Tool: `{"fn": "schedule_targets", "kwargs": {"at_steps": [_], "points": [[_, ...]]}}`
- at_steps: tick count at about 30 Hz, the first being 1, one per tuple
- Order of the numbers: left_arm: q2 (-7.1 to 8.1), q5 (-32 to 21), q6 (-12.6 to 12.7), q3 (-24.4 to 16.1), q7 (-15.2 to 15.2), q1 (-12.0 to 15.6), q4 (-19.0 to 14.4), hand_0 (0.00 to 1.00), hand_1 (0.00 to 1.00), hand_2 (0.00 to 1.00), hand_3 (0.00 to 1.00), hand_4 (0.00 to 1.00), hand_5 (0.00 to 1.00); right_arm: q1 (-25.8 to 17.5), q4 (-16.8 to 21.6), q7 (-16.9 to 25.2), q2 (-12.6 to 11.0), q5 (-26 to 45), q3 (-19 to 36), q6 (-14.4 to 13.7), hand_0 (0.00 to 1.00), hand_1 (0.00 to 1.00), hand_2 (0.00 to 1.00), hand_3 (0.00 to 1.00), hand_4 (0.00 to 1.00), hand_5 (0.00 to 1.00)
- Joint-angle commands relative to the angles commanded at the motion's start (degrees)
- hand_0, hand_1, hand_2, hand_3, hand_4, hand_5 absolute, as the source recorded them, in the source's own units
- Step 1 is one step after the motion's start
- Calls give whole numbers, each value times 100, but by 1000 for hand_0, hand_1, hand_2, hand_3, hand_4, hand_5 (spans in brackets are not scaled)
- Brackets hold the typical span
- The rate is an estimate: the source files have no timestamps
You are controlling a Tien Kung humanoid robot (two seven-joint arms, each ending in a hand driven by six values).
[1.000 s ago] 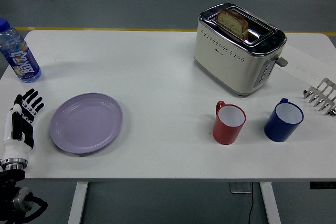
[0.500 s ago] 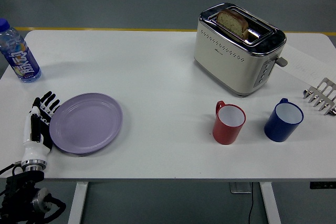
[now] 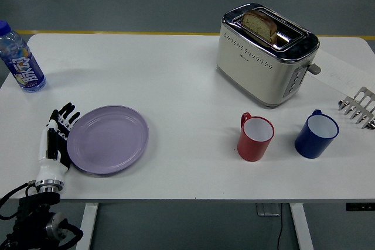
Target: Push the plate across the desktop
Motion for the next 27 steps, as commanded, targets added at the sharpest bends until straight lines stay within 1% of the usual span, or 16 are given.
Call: {"fn": "schedule_targets", "kwargs": {"at_steps": [5,8,13,18,27], "points": [[-51,-33,35,201,-26,-16,-64,851,873,889,795,510,998,-3,-1,3,-7,-24,3,2,647,648,787,783,514,529],[-54,-77,62,330,-47,-31,-85,851,873,889,795,510,998,1,-2,3,-8,-40,10,3,647,648,787,783,514,529],[-46,-188,154,675,-126,-63,-125,850,871,891,797,511,998,18,-7,7,-10,-57,2,10,647,648,786,783,515,530],[-77,-215,187,842,-150,-108,-190,845,868,890,800,510,998,35,-8,10,-14,-51,-19,14,645,648,786,783,515,531],[-111,-275,192,1118,-152,-244,-186,844,866,891,803,509,998,66,-7,11,-17,-55,-36,19,643,647,785,783,516,534]]}}
